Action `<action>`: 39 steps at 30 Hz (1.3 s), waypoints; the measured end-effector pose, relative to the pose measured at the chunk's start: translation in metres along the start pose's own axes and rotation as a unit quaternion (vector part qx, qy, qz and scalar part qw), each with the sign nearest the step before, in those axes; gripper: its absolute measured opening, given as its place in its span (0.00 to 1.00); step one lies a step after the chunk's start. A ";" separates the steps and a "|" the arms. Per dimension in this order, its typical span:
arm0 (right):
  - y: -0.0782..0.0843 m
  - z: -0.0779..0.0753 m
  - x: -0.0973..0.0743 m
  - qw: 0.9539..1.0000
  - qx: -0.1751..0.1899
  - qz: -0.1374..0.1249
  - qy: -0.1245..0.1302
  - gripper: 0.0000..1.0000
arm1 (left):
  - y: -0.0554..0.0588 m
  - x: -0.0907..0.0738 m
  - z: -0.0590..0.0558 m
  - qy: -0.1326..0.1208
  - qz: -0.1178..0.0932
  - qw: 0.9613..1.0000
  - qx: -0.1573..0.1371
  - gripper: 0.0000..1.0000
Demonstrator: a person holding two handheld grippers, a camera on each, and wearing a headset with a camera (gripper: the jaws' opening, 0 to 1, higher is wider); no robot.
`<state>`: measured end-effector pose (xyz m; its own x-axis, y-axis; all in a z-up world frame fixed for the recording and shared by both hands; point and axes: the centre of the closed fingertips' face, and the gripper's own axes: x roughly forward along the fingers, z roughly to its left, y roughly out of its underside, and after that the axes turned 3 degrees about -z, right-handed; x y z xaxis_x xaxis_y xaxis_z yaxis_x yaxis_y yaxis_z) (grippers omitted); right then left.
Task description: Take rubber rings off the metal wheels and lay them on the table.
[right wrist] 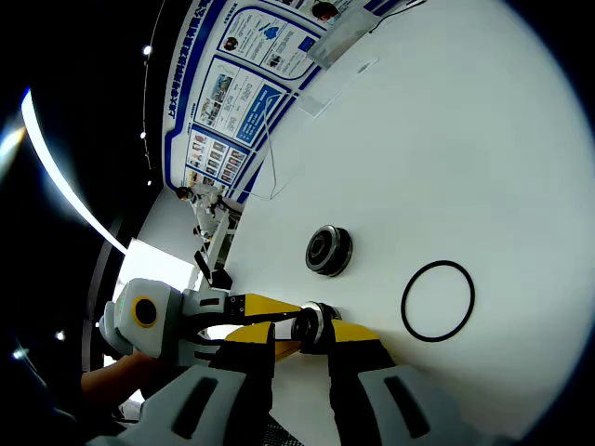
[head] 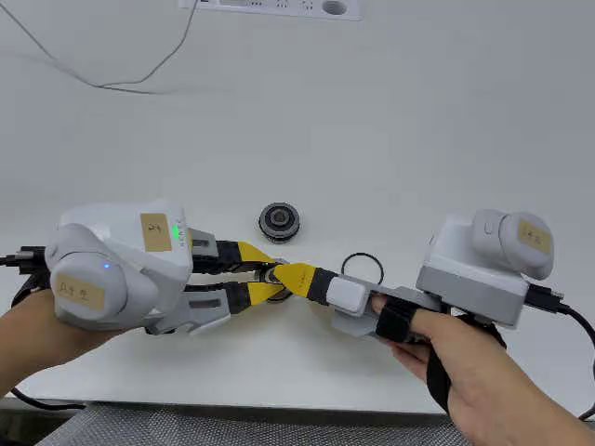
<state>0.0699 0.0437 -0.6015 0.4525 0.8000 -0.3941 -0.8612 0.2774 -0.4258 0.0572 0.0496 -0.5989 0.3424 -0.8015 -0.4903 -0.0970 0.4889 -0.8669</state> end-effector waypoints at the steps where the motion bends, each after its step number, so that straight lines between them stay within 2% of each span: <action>1: 0.000 -0.001 0.001 1.000 -0.001 0.001 0.004 0.22 | 0.000 0.000 0.000 0.000 0.000 1.000 0.000 0.13; 15: 0.000 -0.014 0.000 0.999 -0.025 0.015 0.025 0.04 | 0.000 0.000 0.000 -0.001 0.000 1.000 0.001 0.13; 26: 0.000 -0.012 0.000 0.998 -0.040 0.028 0.038 0.03 | 0.000 0.000 0.000 0.000 0.000 1.000 0.002 0.13; 36: -0.001 -0.012 -0.001 0.997 -0.039 0.033 0.055 0.02 | 0.002 -0.001 0.002 0.000 -0.001 1.000 0.002 0.13; 38: -0.001 -0.013 -0.001 0.997 -0.036 0.032 0.059 0.02 | 0.003 -0.001 0.002 -0.003 0.000 1.000 0.022 0.13; 39: -0.001 -0.013 -0.001 0.997 -0.034 0.032 0.061 0.02 | 0.003 -0.001 0.001 -0.005 0.000 1.000 0.018 0.13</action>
<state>0.0735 0.0359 -0.6118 0.4257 0.7433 -0.5161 -0.8732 0.1878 -0.4497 0.0571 0.0519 -0.6012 0.3522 -0.7981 -0.4888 -0.0636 0.5007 -0.8633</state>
